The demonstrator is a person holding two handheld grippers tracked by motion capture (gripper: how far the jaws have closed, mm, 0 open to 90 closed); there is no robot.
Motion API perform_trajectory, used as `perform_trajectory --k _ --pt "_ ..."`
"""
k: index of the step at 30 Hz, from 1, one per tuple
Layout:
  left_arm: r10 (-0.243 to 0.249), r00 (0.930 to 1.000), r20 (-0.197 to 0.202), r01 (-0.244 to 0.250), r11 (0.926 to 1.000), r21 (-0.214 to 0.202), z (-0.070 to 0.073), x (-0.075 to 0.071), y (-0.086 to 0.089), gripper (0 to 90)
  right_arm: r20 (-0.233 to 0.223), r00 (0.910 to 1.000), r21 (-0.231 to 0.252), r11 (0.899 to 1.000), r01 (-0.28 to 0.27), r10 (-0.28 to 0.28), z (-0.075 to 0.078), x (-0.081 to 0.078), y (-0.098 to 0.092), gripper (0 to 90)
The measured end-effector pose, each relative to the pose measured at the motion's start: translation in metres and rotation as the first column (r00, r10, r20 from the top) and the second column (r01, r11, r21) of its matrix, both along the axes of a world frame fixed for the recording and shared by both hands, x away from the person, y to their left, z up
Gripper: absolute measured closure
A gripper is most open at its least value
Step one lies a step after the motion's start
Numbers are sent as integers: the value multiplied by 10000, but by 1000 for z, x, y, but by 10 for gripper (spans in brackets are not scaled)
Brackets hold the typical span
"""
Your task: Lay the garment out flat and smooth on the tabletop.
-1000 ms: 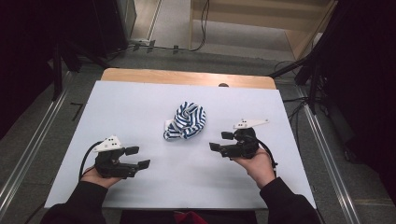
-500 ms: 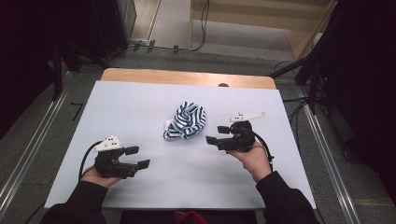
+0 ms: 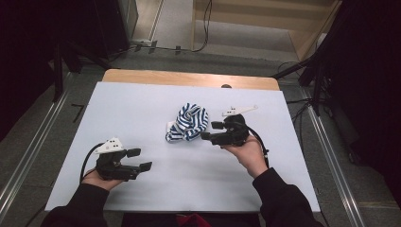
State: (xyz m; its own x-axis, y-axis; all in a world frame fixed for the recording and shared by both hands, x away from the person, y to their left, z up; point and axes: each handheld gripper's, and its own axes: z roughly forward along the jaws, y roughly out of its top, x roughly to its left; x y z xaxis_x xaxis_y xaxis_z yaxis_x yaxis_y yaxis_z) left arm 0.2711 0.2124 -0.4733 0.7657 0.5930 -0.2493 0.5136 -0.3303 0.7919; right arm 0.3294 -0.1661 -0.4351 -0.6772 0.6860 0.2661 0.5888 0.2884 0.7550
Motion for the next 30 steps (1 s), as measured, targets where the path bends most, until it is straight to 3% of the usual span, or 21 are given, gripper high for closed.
perform_trajectory --k 20,30 --pt "5 10000 -18 -5 10000 -49 0 1 0 256 325 9981 -311 9982 -515 525 18 28 38 314" --pt "-28 10000 -24 28 10000 -19 0 1 0 256 24 9980 -586 9963 -630 632 23 49 60 337"
